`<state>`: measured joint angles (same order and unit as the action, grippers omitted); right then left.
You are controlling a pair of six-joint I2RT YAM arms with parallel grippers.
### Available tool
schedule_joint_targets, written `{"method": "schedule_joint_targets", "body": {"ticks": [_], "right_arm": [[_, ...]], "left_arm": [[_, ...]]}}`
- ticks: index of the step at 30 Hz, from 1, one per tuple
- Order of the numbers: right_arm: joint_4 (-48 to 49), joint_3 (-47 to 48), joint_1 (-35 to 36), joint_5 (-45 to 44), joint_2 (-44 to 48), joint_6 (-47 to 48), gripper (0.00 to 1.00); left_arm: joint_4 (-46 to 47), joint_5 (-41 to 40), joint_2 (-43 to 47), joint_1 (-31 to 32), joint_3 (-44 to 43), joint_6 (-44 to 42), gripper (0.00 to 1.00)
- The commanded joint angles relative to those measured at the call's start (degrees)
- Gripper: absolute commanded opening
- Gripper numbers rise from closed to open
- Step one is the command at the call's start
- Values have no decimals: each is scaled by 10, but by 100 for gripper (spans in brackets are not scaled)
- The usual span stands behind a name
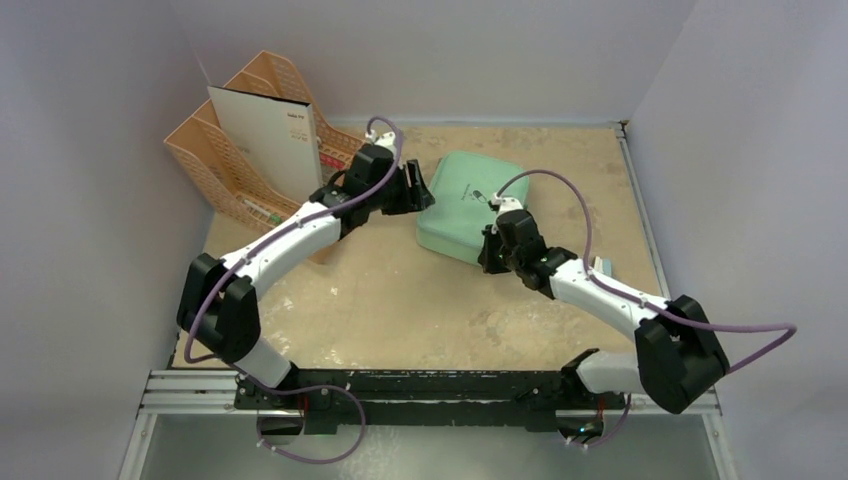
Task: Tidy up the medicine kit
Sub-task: Zip the medicine box at the center of the board.
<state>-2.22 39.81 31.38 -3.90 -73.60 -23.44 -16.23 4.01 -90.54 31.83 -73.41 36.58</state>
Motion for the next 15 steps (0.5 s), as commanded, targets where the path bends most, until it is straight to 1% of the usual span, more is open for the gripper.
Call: {"method": "schedule_joint_targets", "body": {"ticks": [1,4,5,6,11,12,15], "right_arm": [[67,40,36,15,3,-14,0],[70,50,62,4,4,-14,0],[70,51,70,-1,3,-56,0],[71,52,75,-6,2,-61,0],[82,47,81,-12,-5,-63,0],[82,47,81,-12,-6,-62,0],[83,43,81,-16,-11,-56,0]], "left_arm": [[73,16,-1,19,64,82,57],[102,30,-5,25,92,117,57],[114,35,-10,28,96,126,57],[123,39,-16,31,102,132,57],[153,56,-53,40,107,160,57],[179,57,-60,40,111,165,57],[201,60,-77,39,118,176,57]]}}
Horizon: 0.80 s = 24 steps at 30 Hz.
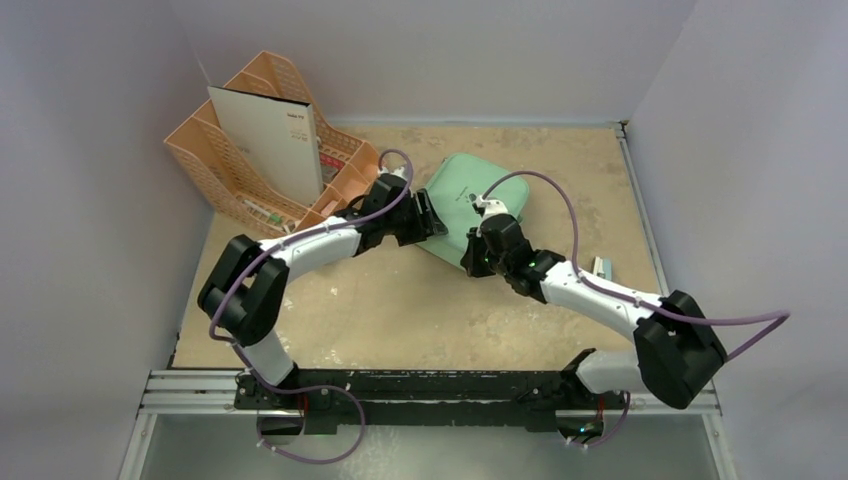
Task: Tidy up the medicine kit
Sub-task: Zip the medicine box at the center of the board.
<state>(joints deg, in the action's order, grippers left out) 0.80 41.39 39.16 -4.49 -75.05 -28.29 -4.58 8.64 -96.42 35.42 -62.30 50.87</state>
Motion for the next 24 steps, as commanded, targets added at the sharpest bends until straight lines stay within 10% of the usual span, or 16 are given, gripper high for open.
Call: {"method": "schedule_joint_targets", "body": {"ticks": [1,24], "right_arm": [[57,24,3,-12,1,-6,0],[-76,-36,-10,-130,71,88,0]], "left_arm": [[85,14,-26,4,7,33,57],[-74,-102,-121,-27,-43,-56,27]]}}
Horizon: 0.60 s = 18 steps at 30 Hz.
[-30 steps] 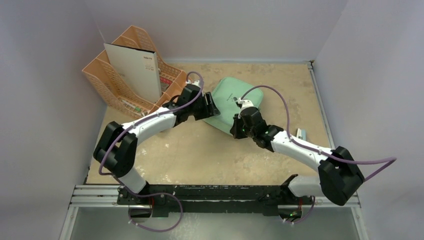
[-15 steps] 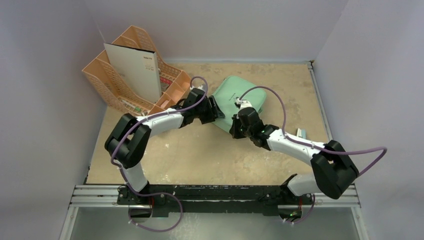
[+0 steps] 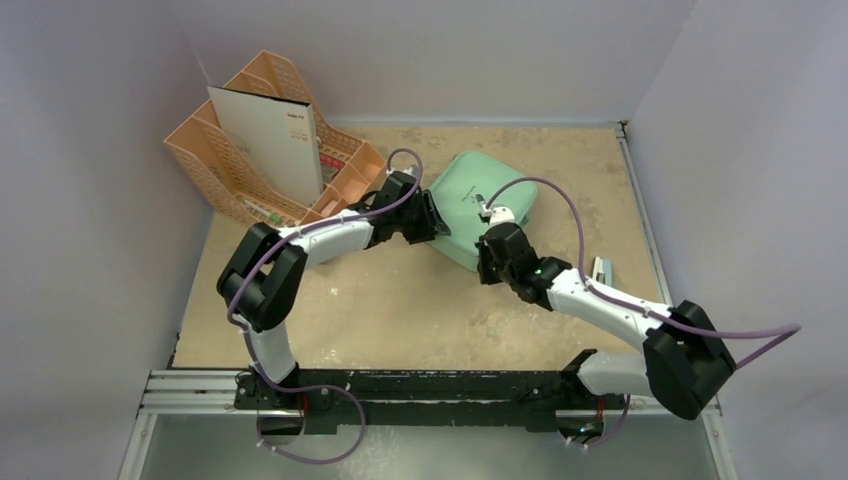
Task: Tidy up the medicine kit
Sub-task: Zip the medicine box at the center of the board.
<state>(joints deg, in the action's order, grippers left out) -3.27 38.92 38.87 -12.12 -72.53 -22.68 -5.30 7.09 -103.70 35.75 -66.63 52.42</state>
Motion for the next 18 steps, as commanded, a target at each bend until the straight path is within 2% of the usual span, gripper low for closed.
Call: {"method": "schedule_joint_targets", "body": {"ticks": [1,6,10,18], "right_arm": [[-38,-15,-10,-59,51,36,0],[-60,-21,-52,-63,78,66,0],[-64,-17,-103,-25,86,80,0],[29,-22,-113,73,54,101,0]], "left_arm": [[-72,-89,-53,-34,0,-76,26],[-76,-100,-58,-42,10,-100,25],[-54,-75,-54,-52,27,-100,25],[-47,-23,-69,-51,8,-135,25]]}}
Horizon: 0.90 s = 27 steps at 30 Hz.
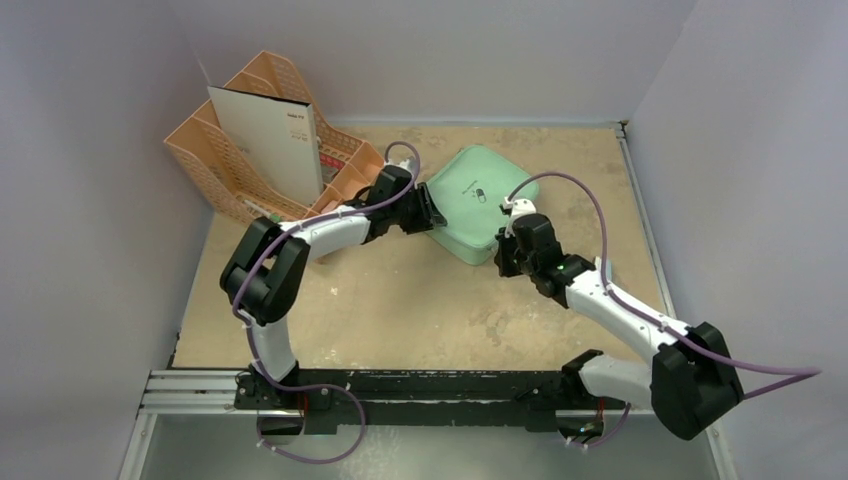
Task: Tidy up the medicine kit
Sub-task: Zip the medicine box at the center of the board.
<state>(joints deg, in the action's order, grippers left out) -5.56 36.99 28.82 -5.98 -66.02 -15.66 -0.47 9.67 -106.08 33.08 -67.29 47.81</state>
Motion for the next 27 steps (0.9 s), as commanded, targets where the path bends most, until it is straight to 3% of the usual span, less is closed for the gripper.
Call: {"method": "schedule_joint_targets", "body": {"ticks": [1,7,19,27], "right_arm": [[69,-1,-12,27,-17,36,0],[165,-5,-12,96,-58,81,0],[305,-33,-12,74,-98,126,30],[331,-34,-12,125,-115,131,35]], "left_arm": [[-104,-50,-46,-25,8,-96,25],[-104,-35,-39,-24,6,-104,24],[-105,-7,-54,-25,-8,-111,24],[-105,-1,-54,-24,-12,-112,24]]}}
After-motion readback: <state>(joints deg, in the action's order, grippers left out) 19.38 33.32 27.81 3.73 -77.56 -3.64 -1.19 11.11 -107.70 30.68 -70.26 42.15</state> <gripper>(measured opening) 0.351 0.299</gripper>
